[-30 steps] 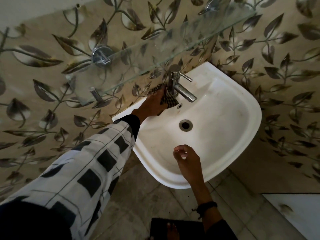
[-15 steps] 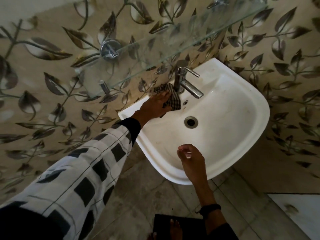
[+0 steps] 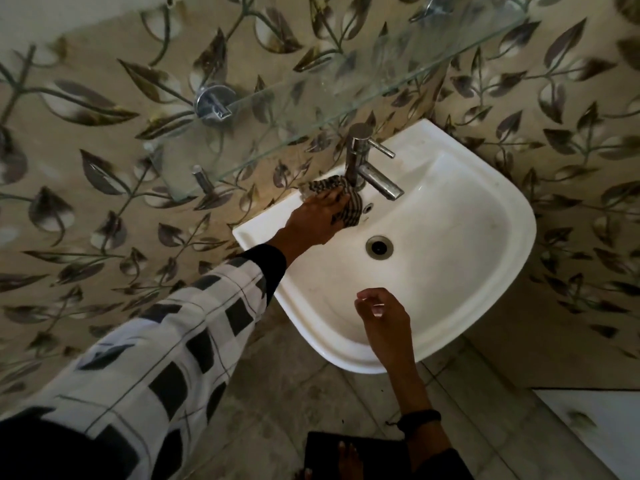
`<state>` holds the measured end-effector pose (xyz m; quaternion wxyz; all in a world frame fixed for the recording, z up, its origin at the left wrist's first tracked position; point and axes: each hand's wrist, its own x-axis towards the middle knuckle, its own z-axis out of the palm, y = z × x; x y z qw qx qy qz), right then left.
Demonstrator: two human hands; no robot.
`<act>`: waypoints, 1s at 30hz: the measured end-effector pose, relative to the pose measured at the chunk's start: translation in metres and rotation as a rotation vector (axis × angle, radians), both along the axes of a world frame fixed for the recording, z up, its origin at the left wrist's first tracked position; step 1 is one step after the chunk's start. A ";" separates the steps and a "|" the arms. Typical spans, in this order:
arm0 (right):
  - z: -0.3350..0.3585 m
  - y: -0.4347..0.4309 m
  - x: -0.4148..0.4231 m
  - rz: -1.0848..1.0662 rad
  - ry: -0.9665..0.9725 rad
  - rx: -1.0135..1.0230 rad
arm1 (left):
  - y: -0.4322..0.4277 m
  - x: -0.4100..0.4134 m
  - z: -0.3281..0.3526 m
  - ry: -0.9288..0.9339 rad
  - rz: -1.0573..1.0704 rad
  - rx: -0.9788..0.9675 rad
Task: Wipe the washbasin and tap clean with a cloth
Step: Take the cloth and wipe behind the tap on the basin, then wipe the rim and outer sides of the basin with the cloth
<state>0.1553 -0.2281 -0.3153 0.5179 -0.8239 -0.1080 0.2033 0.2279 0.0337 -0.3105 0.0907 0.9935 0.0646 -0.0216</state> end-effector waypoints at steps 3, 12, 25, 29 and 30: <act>0.001 0.003 0.005 -0.011 -0.017 -0.008 | 0.011 0.001 0.007 0.009 -0.081 -0.014; -0.008 0.009 -0.001 0.004 0.017 -0.040 | 0.027 0.007 0.005 0.091 -0.372 0.128; -0.006 0.002 -0.005 -0.001 0.011 -0.060 | 0.037 -0.037 0.002 0.097 -0.107 -0.020; 0.003 0.016 -0.006 0.026 -0.016 -0.048 | 0.030 -0.013 0.010 0.102 -0.030 0.027; 0.006 0.017 -0.006 0.029 -0.028 -0.053 | 0.026 -0.006 0.013 0.076 -0.040 0.049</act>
